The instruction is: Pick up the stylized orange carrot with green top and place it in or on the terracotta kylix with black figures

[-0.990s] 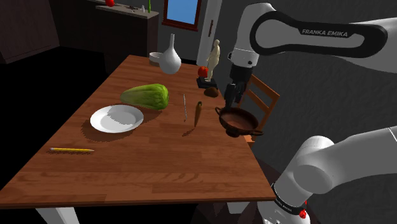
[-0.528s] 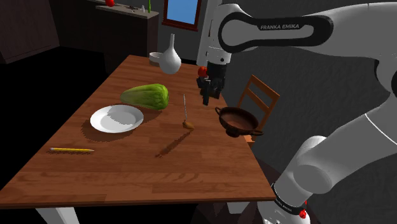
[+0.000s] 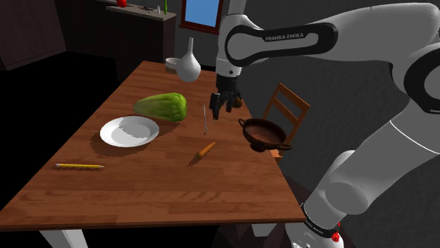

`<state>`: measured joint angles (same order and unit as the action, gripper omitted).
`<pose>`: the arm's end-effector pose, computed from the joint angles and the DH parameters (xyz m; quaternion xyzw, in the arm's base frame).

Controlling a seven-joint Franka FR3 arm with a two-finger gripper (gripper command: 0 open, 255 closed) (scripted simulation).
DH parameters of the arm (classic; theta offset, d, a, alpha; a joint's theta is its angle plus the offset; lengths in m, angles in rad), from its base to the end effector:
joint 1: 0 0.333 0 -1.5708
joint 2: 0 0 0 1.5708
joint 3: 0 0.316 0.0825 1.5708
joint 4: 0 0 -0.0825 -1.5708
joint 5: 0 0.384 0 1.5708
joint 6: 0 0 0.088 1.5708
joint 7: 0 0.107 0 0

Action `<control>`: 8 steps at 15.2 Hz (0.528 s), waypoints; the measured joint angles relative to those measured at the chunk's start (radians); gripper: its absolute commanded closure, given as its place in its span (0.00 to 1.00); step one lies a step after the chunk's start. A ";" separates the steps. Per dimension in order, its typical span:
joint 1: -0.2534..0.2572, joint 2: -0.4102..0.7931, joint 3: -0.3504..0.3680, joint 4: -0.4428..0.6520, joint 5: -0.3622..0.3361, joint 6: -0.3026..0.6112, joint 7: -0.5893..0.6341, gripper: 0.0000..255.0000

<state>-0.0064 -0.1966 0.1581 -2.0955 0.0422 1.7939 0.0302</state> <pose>0.4794 0.0805 0.4965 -0.9972 -0.0526 0.0538 0.0001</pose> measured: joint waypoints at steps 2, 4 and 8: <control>0.000 0.002 0.000 -0.027 0.000 0.029 -0.001 0.00; 0.000 0.002 0.001 -0.042 0.000 0.044 -0.001 0.00; 0.001 0.004 0.001 -0.045 0.000 0.049 0.000 0.00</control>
<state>-0.0059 -0.1928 0.1592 -2.1404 0.0425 1.8429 0.0298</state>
